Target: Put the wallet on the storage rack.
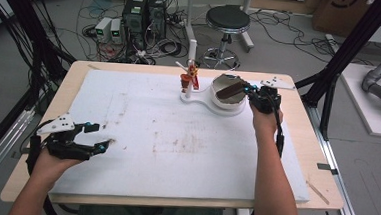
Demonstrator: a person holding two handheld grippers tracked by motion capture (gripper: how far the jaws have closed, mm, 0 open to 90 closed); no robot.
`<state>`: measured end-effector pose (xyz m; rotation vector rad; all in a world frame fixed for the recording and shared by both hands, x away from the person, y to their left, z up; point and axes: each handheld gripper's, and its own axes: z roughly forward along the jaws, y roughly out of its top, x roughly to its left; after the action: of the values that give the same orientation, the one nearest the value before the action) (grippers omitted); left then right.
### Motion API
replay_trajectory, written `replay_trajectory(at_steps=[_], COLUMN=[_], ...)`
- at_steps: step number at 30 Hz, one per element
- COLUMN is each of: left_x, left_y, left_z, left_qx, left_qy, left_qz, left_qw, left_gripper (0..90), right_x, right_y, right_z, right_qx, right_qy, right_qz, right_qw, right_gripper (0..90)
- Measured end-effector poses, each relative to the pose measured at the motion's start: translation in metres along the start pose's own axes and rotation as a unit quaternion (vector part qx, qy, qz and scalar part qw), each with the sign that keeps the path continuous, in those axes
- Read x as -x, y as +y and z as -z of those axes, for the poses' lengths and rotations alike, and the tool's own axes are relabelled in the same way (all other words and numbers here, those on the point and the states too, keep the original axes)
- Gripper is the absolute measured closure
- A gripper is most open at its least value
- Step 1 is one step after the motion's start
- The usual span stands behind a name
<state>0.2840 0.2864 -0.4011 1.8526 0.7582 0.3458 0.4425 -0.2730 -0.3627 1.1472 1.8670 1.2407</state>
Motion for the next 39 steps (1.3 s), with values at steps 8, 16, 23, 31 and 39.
replay_trajectory(at_steps=[8, 16, 23, 31, 39], left_x=[0.001, 0.001, 0.001, 0.002, -0.001], left_y=[0.000, 0.000, 0.001, 0.004, 0.007], left_z=[-0.001, -0.002, -0.003, -0.006, -0.011], left_qx=[-0.001, -0.002, -0.002, 0.000, 0.006], left_qy=[-0.001, -0.002, -0.004, -0.008, -0.012], left_qz=[0.000, -0.001, 0.001, -0.005, -0.007], left_qw=[1.0000, 1.0000, 1.0000, 1.0000, 0.9999], left_gripper=[21.8, 21.8, 21.8, 21.8, 21.8], right_x=[-0.005, -0.009, -0.011, -0.016, -0.022], right_y=[0.000, 0.003, 0.005, 0.004, -0.007], right_z=[-0.002, -0.001, 0.005, 0.026, 0.055], right_qx=[-0.005, 0.013, 0.019, 0.037, 0.051], right_qy=[-0.008, -0.022, -0.014, -0.010, 0.005], right_qz=[0.022, 0.013, 0.010, 0.008, 0.003], right_qw=[0.9997, 0.9996, 0.9997, 0.9992, 0.9987], right_gripper=[89.3, 60.5, 42.7, 33.8, 31.2])
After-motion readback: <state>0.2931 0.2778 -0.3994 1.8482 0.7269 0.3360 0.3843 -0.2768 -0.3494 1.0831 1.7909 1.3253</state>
